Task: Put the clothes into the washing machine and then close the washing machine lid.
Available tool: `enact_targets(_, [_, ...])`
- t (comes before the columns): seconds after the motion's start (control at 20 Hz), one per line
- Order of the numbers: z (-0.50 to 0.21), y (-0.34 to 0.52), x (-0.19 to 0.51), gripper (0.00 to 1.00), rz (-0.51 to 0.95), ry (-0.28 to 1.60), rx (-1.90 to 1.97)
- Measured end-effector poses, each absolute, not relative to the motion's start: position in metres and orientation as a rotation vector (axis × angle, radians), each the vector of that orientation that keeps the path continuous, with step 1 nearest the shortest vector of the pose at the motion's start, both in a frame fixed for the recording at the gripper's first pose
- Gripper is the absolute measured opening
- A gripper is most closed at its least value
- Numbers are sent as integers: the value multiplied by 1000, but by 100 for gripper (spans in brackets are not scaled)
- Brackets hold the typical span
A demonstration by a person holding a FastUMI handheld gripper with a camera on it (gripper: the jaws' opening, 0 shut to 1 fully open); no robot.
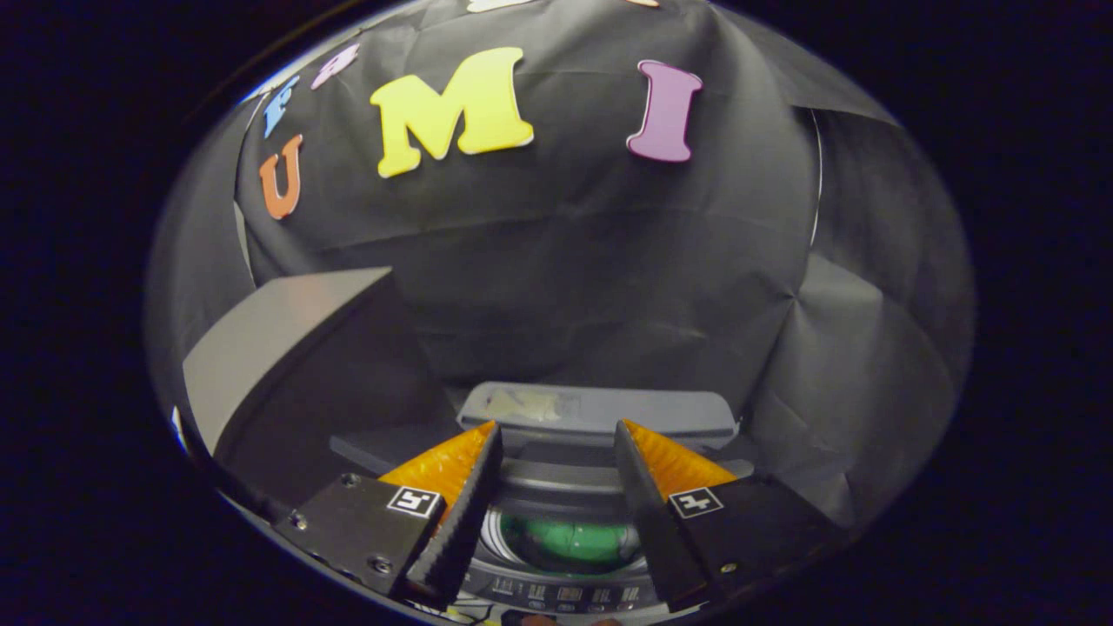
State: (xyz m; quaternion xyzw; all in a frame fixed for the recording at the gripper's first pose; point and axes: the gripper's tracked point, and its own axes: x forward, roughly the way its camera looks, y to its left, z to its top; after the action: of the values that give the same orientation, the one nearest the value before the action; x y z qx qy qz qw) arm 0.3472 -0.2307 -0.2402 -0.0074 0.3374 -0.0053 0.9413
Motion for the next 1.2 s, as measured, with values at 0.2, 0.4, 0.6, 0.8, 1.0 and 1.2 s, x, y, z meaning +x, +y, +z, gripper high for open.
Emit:
enact_targets(0.2, [-248,-221,306,82,-59,746,-1])
enact_targets(0.4, [-222,-203,276,82,-91,708,30])
enact_targets(0.6, [-177,-178,237,82,-102,613,51])
enact_targets(0.8, [-124,-152,183,82,-104,498,109])
enact_targets(1.0, [-79,-144,113,82,-148,384,128])
enact_targets(1.2, [-29,-134,46,89,-186,263,91])
